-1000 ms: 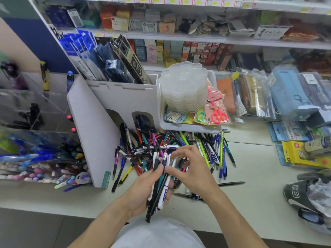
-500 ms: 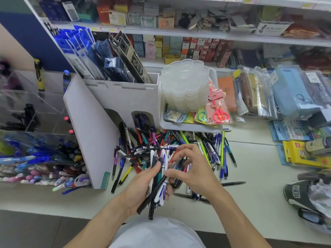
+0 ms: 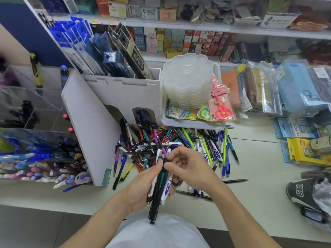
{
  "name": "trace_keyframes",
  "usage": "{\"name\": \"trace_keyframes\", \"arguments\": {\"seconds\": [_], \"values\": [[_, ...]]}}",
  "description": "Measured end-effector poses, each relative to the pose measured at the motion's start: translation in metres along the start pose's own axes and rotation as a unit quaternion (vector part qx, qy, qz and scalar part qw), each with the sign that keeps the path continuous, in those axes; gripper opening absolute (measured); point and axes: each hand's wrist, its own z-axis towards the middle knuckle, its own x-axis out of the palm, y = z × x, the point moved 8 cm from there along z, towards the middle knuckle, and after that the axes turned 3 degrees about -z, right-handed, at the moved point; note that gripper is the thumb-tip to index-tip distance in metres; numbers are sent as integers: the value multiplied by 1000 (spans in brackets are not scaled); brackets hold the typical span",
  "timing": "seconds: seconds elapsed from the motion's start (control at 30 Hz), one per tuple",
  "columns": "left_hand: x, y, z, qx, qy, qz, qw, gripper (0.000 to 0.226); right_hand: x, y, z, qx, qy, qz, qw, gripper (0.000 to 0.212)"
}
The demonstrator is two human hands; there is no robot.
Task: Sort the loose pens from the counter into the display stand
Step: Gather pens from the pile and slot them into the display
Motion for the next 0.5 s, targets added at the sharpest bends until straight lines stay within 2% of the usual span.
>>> {"name": "trace_keyframes", "arguments": {"seconds": [0.2, 0.37, 0.5], "values": [[-4, 7, 4, -21, -20, -5, 1000, 78, 11, -2, -2, -33, -22, -57, 998, 36], [-7, 11, 9, -18, -26, -2, 999, 81, 9, -4, -3, -41, -28, -67, 997, 27], [-5, 9, 10, -4, -25, 22, 999, 73, 6, -10, -5, -13, -14, 8, 1000, 23]]}}
